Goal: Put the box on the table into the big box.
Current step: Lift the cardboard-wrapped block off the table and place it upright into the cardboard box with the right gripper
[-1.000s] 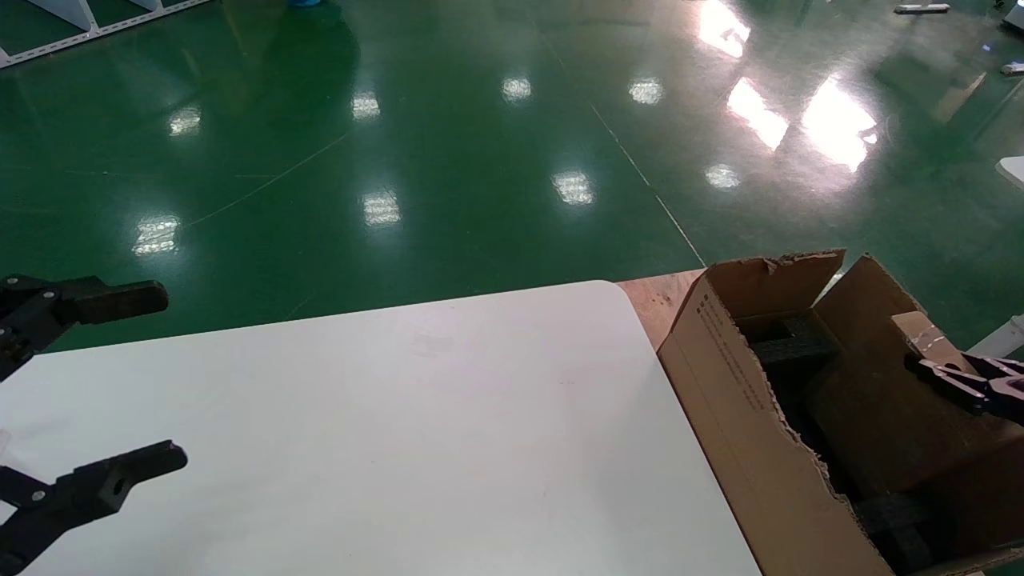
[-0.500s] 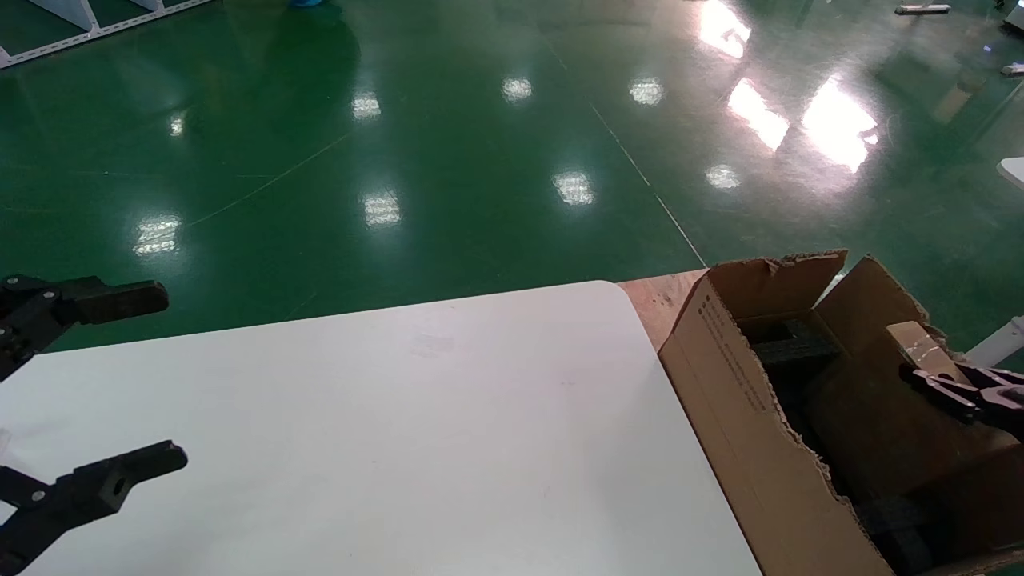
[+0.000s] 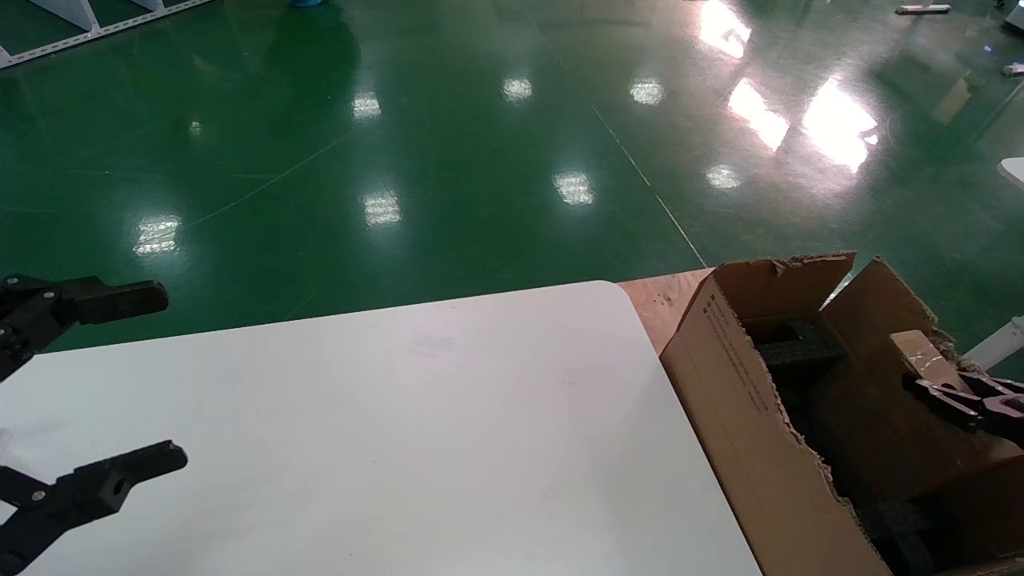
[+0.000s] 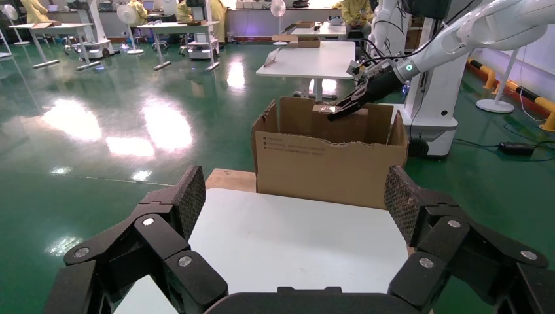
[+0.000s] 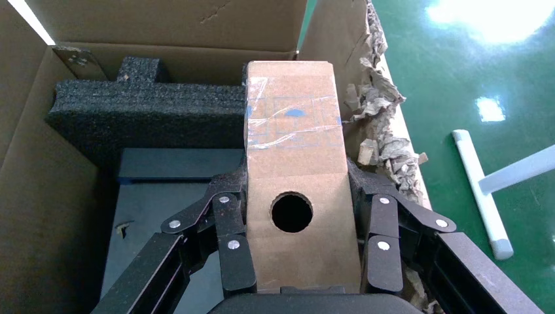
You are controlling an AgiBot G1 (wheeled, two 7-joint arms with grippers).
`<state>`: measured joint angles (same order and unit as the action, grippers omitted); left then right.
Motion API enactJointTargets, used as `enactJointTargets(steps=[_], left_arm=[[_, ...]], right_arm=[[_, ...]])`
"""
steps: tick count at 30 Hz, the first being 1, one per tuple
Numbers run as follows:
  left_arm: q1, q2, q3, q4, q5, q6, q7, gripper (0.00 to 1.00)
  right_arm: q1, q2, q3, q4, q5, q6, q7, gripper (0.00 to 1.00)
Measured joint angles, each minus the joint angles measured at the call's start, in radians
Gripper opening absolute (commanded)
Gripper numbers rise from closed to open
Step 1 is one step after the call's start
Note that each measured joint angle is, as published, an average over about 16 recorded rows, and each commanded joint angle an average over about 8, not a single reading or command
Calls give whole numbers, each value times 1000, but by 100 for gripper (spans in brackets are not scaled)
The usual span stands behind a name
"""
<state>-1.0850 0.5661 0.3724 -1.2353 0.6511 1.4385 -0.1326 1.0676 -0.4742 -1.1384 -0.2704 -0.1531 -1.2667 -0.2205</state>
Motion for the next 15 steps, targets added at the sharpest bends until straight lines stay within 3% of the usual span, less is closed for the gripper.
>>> enactJointTargets(steps=[2,15], left_arm=[[0,0,0,0,0,0,0,100],[0,0,0,0,0,0,0,100]], right_arm=[[2,-1,-1,-2,-2,-2,1,100],[3,-2,-5,-3,-11,-4,3,100]])
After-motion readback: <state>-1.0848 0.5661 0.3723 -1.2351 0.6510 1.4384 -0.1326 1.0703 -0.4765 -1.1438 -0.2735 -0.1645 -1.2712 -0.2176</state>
